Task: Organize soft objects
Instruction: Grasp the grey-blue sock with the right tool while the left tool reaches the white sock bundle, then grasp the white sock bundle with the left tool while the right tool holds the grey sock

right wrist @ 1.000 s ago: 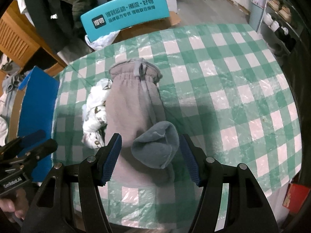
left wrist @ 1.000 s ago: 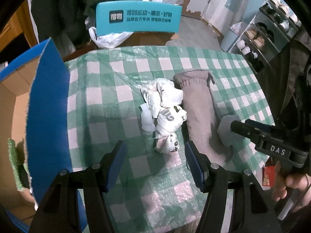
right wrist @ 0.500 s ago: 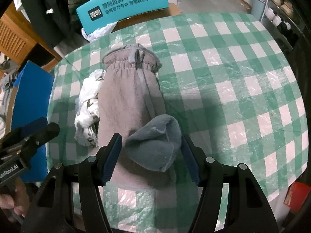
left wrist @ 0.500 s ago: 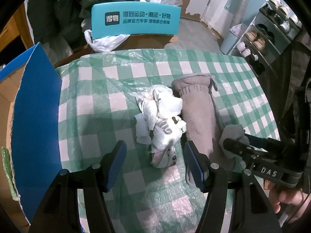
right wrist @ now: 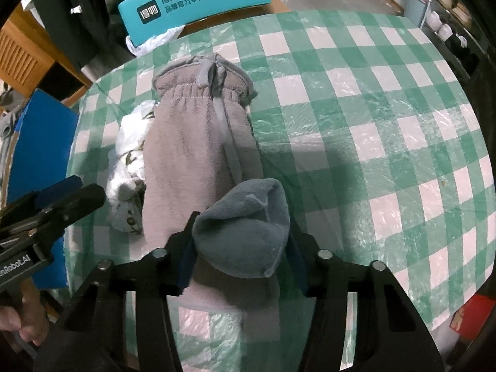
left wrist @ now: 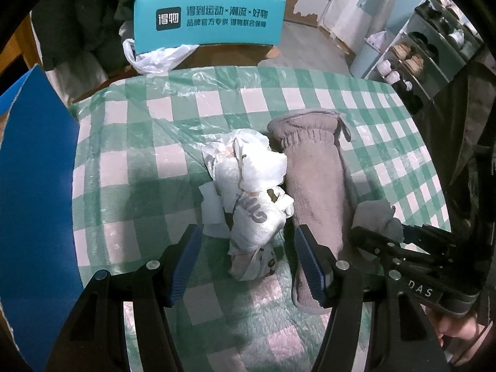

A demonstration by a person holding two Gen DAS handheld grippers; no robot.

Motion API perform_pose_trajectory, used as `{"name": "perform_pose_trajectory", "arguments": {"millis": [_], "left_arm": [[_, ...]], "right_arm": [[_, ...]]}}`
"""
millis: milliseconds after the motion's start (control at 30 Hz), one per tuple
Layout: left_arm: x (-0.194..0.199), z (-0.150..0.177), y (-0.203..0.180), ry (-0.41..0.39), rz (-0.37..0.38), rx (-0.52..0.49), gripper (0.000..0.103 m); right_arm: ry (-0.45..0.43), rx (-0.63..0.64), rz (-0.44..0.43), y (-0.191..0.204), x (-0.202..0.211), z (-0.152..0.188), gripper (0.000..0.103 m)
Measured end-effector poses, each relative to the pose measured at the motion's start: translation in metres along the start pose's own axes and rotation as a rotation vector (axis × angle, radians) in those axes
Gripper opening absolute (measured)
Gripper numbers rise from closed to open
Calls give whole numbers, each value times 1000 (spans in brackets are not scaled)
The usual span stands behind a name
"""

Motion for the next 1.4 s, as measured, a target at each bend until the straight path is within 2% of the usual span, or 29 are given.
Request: {"name": "perform_pose_trajectory", "arguments": {"millis": [100,300,533,600,767,900,1167,1400], "left_arm": [[-5,-2,-1,6,1,1,64],[-13,-4,-2,14,5,3,64],[-21,-5,-5,20,9,-14,62],[-23,-5,-8,25,-6,-36,49],[-28,-4,-14,36,-29,-74,40],[-31,-3,-17,38,-41,-99,40],[-41,-2,-14,65,-35,-85,42],[-34,-1,-11,51,-26,-64,32]], "right_arm": [[-11,6,6,0,-1,-2,39],[-34,3,6,-2,5,-6,33],[-61,12,17,0,13,-9,33],[-64,7,7,-1,16,-9,33],[-72,1,-14,2,21,-11,33],[-74,6,-19,5,25,-11,33],[-80,16,-26,10,30,-10,33],[-95,37,-28,17,36,-11,33]]}}
Point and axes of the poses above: each gripper's, at about its wrist camera, not at the fingertips, and x roughly against the way its jaws point, y to its left, z to its underside, the point moved 3 cm from there along -x, roughly the way its jaws point
